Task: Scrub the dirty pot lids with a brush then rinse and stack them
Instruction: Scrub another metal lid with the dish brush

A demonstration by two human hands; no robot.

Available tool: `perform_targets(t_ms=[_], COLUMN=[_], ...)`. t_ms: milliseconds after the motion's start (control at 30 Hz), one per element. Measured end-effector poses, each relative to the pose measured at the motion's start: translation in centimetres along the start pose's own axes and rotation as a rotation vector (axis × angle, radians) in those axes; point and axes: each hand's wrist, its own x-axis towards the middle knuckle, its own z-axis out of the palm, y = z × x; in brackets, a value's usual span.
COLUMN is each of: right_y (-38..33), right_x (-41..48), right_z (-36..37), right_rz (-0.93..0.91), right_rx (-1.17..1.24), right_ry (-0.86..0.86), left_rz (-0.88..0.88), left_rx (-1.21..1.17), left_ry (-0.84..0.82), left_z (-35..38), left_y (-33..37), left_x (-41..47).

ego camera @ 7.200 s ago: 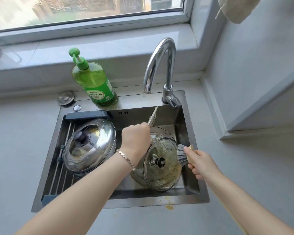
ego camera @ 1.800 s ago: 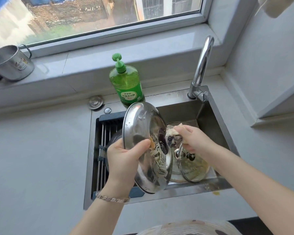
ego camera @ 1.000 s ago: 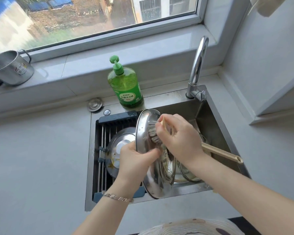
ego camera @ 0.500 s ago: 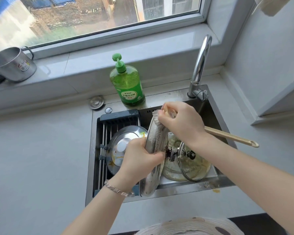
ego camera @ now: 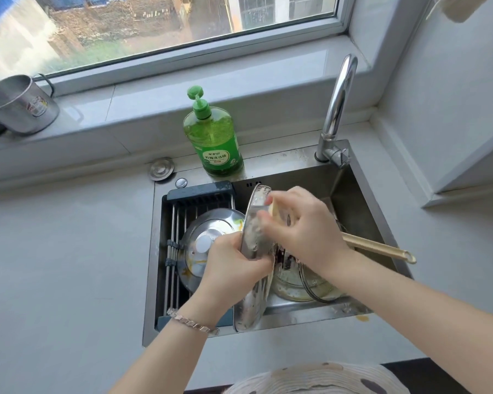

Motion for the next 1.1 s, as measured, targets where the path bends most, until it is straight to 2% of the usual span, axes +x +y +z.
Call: perform_targets(t_ms=[100, 233, 333, 500, 667, 867, 967, 1100], right_y=[1.5, 0.2, 0.1, 0.6, -1.0, -0.1, -1.0, -1.6], right_x=[2.4, -1.8, -2.9, 1.5, -3.4, 1.1, -1.8, -2.8], right_z=[-0.2, 1.4, 1.7, 1.2, 1.7, 1.3, 1.8, 1.9], right_rz=[0.199, 0.186, 0.212, 0.262, 0.214, 0.296, 0.216, 0.091], right_rx=[0.090, 0.171, 0.245, 0.076, -0.013, -0.050, -0.022, -0.009], right_ry=[0.070, 0.091, 0.126, 0.188, 0.056, 0.032, -0.030, -0.006], left_rz=[-0.010, -0.049, 0.000, -0.069, -0.197, -0.215, -0.293, -0.299], left_rx=[-0.035, -0.375, -0.395, -0.446, -0.536, -0.455, -0.537, -0.559], left_ry=[-0.029, 0.016, 0.060, 0.137, 0.289, 0.328, 0.338, 0.349], left_z=[0.0, -0.6, -1.0, -0.6, -1.1, -0.3, -0.8, -0.8], left_y=[0.6, 1.4, 1.2, 1.6, 2.1, 2.0, 1.9, 1.7], left_x=[-0.2, -0.1, 0.6, 1.0, 1.6, 1.0, 1.6, 2.0])
